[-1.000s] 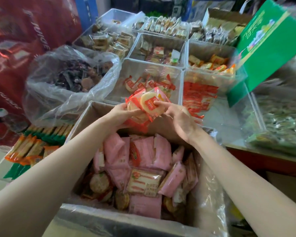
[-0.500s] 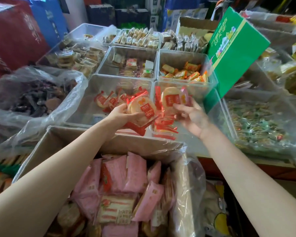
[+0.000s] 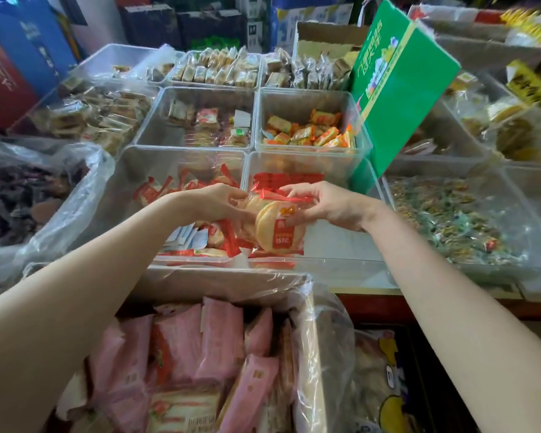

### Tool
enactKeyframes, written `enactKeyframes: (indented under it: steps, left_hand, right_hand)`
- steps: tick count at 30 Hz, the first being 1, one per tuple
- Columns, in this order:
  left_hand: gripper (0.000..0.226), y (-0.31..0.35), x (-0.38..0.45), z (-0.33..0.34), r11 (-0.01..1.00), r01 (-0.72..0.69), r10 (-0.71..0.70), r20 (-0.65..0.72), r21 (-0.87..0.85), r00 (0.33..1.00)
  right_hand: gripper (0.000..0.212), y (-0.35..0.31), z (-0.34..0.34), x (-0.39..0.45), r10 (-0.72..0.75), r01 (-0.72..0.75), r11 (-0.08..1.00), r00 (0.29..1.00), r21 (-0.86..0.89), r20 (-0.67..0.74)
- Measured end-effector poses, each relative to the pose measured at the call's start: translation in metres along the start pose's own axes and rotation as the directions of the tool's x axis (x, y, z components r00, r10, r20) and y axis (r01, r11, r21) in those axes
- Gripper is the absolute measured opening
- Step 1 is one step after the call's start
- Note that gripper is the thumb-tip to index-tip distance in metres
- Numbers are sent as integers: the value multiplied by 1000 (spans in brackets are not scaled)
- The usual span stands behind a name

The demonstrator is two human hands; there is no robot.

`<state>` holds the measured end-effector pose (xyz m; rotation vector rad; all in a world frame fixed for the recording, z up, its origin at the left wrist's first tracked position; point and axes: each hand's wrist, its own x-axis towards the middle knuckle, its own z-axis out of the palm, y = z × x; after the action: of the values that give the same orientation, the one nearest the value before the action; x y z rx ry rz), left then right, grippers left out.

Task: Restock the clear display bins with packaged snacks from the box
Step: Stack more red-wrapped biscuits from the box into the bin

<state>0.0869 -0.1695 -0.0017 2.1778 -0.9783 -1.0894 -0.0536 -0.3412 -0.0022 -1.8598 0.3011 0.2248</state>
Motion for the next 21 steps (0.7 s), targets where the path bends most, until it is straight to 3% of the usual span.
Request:
enactKeyframes:
  steps: [3, 5, 7, 10, 12, 14, 18, 21]
  left_hand:
    - [40, -3, 2, -1, 1000, -5, 4, 44, 21, 999]
    - [48, -9, 4, 1, 988, -25, 32, 44, -155, 999]
    - [41, -15, 5, 5, 922, -43, 44, -8, -384, 999]
    - [23, -28, 13, 8, 770, -97, 24, -123, -631, 992]
    - [24, -32, 15, 7, 688, -116, 11, -149, -717, 989]
    - [25, -31, 16, 8, 651, -143, 11, -179, -745, 984]
    - [23, -23, 24, 13, 688, -252, 34, -316, -681, 948]
    - [13, -16, 30, 17, 715, -196, -7, -287, -672, 958]
  right_hand:
    - [32, 7, 2, 1, -3, 3, 996, 1000, 90, -2]
    - [27, 10, 0, 0, 0, 7, 985, 999, 170, -41]
    - [31, 12, -6, -1, 14, 11, 965, 996, 262, -90]
    - [28, 18, -17, -4, 68, 115, 787, 960, 606, -270]
    - [22, 21, -25, -9, 110, 212, 643, 925, 736, -363]
    - [25, 27, -28, -11, 136, 266, 550, 907, 791, -399]
    - [46, 36, -22, -8, 101, 339, 408, 906, 848, -411]
    - [55, 41, -24, -5, 28, 351, 363, 922, 863, -386]
